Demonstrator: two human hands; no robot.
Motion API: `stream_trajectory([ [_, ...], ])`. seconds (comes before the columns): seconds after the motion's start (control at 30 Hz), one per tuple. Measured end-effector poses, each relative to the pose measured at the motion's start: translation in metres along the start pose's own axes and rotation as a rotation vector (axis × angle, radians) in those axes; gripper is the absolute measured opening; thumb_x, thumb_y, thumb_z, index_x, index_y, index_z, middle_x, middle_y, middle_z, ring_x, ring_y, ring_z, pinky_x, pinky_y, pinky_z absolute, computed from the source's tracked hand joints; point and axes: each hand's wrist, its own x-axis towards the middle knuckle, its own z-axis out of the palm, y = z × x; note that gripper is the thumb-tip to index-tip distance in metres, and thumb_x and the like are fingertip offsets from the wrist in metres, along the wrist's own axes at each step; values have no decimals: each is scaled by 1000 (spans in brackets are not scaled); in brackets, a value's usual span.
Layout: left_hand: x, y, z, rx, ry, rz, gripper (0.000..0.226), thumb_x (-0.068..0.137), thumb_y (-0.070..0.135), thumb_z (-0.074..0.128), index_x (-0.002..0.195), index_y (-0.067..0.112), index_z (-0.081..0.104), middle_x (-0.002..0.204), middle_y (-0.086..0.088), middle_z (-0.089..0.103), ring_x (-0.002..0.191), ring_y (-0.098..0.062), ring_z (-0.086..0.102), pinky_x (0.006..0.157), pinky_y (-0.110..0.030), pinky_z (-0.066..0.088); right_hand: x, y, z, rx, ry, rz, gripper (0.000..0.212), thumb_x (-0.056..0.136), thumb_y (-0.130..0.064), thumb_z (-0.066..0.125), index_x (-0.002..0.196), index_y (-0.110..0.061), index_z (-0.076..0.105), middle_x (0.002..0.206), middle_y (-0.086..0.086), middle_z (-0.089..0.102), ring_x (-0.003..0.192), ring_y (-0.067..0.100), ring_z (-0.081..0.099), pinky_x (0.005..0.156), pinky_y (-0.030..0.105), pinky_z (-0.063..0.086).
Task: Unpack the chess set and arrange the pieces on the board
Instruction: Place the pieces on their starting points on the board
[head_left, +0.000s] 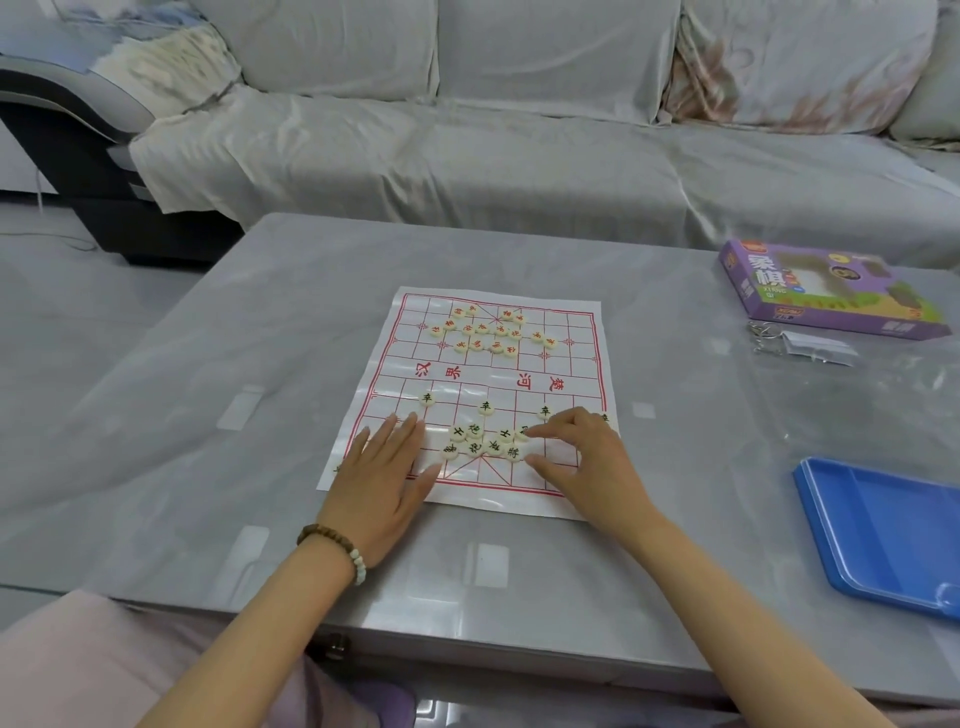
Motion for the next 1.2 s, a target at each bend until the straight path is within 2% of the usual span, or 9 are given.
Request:
stream_trajectory([
  [0.13,6,3,2,43,-13,16,111,59,75,-34,149,23,5,156,8,1,143,-10,-7,113,-26,-11,9,-10,9,-93,-47,-6,30,85,-36,65,114,-30,65,112,-9,53,104,5,41,94,21,30],
  [0.3,12,8,5,33,-2,46,112,59,75,-34,148,24,11,156,9,8,143,-10,-3,114,-26,-10,21,-17,19,-219,-79,-31,29,84,-42,63,112,-32,65,111,-10,54,104,7,42,87,20,25],
  [0.43,12,-1,-1,-39,41,53,98,71,73,-20,147,25,20,154,9,16,143,-9,3,114,-24,-7,28,-20,22,-290,-116,-58,27,85,-45,62,109,-34,65,113,-9,53,105,8,42,85,20,23],
  [0.5,13,-10,-8,-81,72,30,87,77,68,-8,146,24,22,154,9,19,143,-9,6,113,-23,-5,30,-22,23,-301,-133,-67,25,84,-45,62,107,-34,65,114,-9,52,105,10,42,86,20,24],
  [0.6,16,-32,-18,-148,119,-28,90,76,71,-3,144,22,28,151,7,26,142,-11,13,113,-24,1,34,-25,22,-306,-138,-82,24,83,-43,65,105,-33,67,114,-10,54,105,10,44,88,22,25],
  [0.73,23,-71,-21,-212,81,-94,88,77,68,-5,145,23,27,152,7,25,142,-11,13,114,-26,1,51,-46,23,-102,-92,-79,22,81,-38,69,101,-28,69,108,-12,64,99,3,49,94,24,32],
  [0.87,31,-96,-20,-211,80,-115,79,84,63,1,144,22,31,152,5,25,142,-12,14,115,-29,3,82,-78,42,5,-157,-118,23,83,-32,68,104,-22,70,105,-7,69,95,1,55,99,24,36],
  [1.07,37,-104,-17,-86,116,-100,82,80,62,-7,143,28,32,152,5,25,141,-15,17,115,-31,4,123,-102,84,-129,-207,-182,24,83,-30,68,105,-22,70,101,-5,70,95,12,60,98,38,41],
  [1.2,37,-105,-15,-88,131,-107,80,79,60,-7,142,30,31,152,7,24,142,-13,15,116,-32,3,133,-103,99,-227,-247,-201,23,83,-29,68,106,-29,69,103,-8,69,98,14,56,97,38,39],
])
